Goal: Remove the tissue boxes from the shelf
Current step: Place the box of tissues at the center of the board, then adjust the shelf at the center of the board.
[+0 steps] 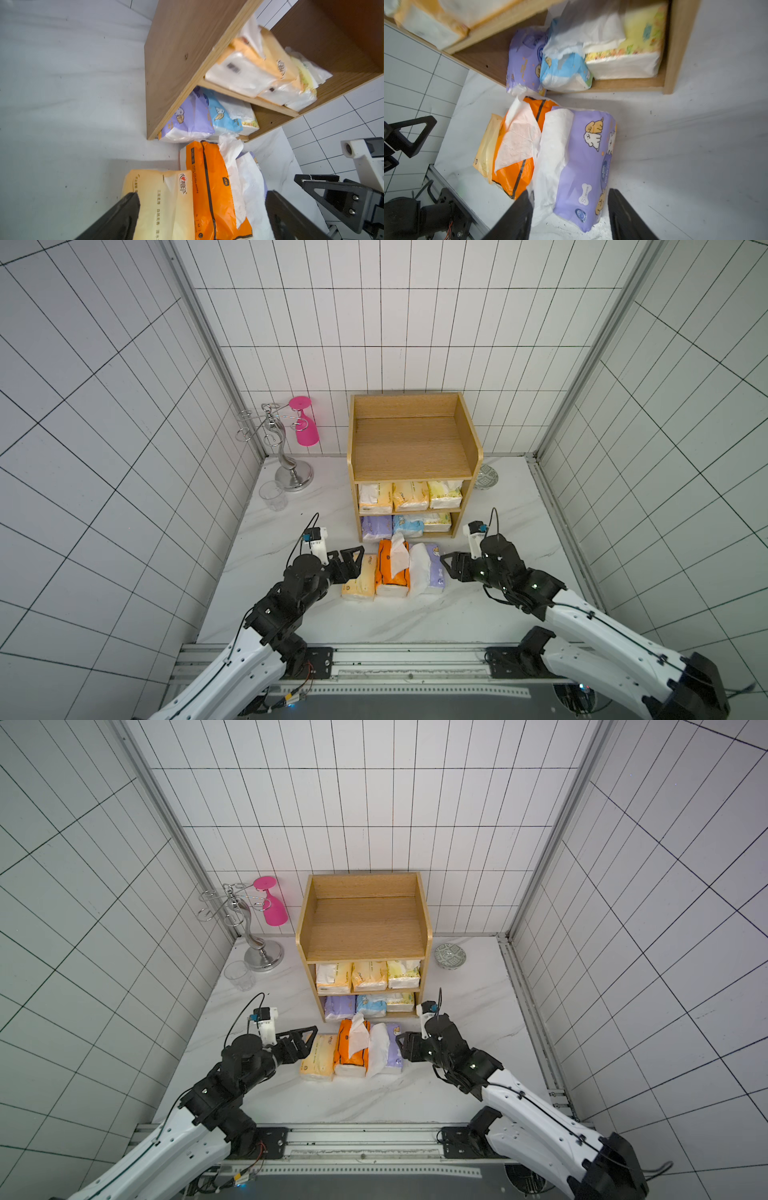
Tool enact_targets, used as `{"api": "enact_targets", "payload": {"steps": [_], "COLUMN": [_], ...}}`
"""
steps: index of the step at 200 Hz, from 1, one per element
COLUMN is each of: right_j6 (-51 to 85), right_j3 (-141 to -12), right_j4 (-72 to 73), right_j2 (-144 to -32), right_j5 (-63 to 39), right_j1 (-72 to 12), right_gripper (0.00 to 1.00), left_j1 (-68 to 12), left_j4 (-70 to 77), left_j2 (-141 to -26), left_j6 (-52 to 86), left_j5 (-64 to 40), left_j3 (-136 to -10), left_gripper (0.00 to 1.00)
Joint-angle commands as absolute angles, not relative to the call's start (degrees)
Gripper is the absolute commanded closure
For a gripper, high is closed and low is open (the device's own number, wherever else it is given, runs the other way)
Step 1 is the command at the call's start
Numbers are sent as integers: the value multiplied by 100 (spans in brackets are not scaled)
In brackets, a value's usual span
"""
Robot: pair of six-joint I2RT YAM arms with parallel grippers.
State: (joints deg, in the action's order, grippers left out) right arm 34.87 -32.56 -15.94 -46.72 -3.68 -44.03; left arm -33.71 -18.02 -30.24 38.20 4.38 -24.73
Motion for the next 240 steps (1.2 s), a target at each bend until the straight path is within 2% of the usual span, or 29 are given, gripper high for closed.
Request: {"api": "enact_targets", "payload": {"steps": [1,29,51,86,109,151,240], "right_j6": [3054,2612,2423,2220,2162,2224,2014], "right_j3": [-3873,-4616,-5116,-5629,-5916,-6216,-7071], "right_j4": [-2400,-2593,-2589,-2322,-2257,-1969,-1890], "right_j2": [-4426,-4944,-5491,-6111,-6512,-6975,-8107], "right_j5": [64,-585,-1082,-1663,-1910,-2204,-2217], "right_j1": [-4045,-3259,-2651,-2145,-2005,-1938,-1709], "right_gripper": [41,50,60,66,69,69,79], "left_j1": [-3370,-3357,-3347,-3338,-3316,-3066,-2607], "left_j4": [-1510,-1247,-1210,-961,-919,-831,-432], "left_j2": [-3350,-4277,-4846,-5218,-5289,-5363,-6094], "left_j6": [3312,3156,3164,3061,2998,2953,2896], "left_j5": [791,704,767,788,867,696,235], "left_j3": [-2842,-3416,-3848,-4105,-4131,-4148,-4463], "left_gripper": [2,2,2,2,2,2,2]}}
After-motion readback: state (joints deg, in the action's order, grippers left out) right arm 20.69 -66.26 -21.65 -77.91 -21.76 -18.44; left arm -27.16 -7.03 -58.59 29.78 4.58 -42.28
